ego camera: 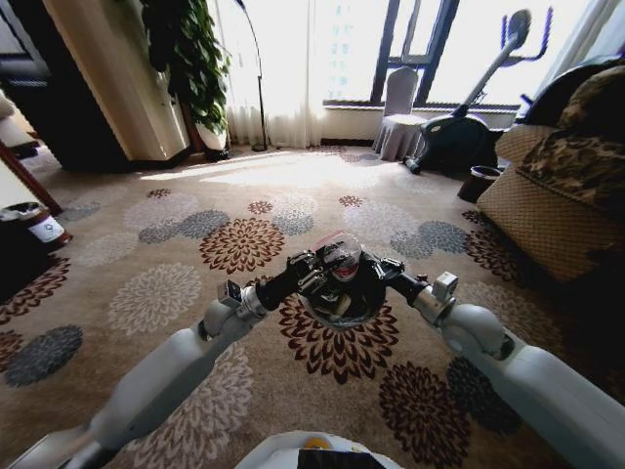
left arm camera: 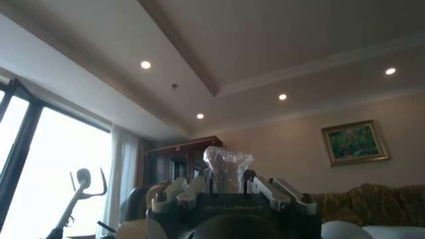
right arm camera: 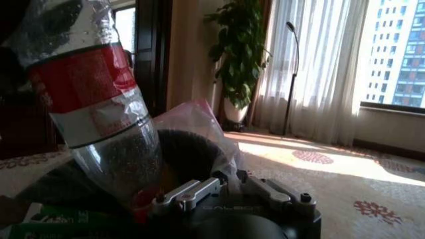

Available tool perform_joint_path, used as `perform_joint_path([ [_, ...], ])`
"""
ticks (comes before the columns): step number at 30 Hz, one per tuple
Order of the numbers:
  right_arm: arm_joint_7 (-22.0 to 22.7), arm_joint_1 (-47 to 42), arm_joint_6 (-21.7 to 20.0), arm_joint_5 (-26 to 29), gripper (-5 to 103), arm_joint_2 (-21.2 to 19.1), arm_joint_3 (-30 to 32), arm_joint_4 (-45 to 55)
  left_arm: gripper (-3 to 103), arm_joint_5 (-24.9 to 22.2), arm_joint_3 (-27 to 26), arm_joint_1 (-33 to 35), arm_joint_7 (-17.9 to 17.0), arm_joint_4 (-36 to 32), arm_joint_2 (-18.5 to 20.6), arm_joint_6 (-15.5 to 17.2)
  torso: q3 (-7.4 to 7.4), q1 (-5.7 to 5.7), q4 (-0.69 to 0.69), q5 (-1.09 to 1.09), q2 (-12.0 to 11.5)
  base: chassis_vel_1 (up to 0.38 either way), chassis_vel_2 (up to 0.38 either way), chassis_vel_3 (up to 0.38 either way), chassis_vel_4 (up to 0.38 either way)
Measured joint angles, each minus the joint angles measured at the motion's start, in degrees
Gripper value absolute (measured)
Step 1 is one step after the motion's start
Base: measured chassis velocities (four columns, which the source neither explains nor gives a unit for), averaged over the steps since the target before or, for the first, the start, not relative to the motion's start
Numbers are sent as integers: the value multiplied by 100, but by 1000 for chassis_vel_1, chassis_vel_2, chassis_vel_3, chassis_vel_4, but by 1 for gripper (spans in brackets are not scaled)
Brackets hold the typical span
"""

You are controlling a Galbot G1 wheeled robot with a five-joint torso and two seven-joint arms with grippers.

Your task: Pick up the trash from the ground and place it into the trash bin.

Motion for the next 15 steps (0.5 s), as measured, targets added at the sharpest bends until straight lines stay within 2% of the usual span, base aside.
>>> perform_joint_path([
  [1, 0, -6, 10, 11, 0, -5, 4, 5, 24, -141, 190, -91, -131, 198, -83, 37, 0, 0, 0, 0, 0, 0, 0, 0, 0],
  [4, 2, -8, 12, 35, 0, 17, 9, 4, 24, -188, 432, -170, -231, 477, -198, 42, 1, 0, -1, 0, 0, 0, 0, 0, 0],
  [7, 2, -8, 13, 44, 0, 42, 9, -12, 24, -81, 532, -183, -289, 574, -240, 57, 1, 0, -1, 0, 0, 0, 0, 0, 0],
  [9, 0, -7, 24, 39, 0, 81, 5, -72, 31, 220, 557, -138, -449, 539, -211, 159, 1, 0, 1, 1, 0, 0, 0, 0, 0],
  [11, 1, -4, 24, 36, 0, 87, 5, -87, 31, 296, 536, -118, -458, 500, -174, 167, 0, 0, 1, 0, 0, 0, 0, 0, 0],
  [12, 1, 4, 24, 28, 0, 103, 5, -138, 42, 426, 474, -66, -437, 391, -79, 166, 0, 0, 1, 0, 0, 0, 0, 0, 0],
  [13, 1, 15, 26, 18, 0, 121, 5, -170, 42, 466, 429, -11, -413, 311, -15, 158, 0, 0, 0, 1, 0, 0, 0, 0, 0],
  [14, 1, 27, 28, -1, 0, 150, 3, -210, 53, 496, 364, 73, -390, 197, 53, 147, 0, 0, 1, 0, 0, 0, 0, 0, 0],
  [15, 1, 27, 28, -1, 0, 150, 3, -210, 53, 496, 364, 73, -390, 197, 53, 147, 0, 0, 1, 0, 0, 0, 0, 0, 0],
])
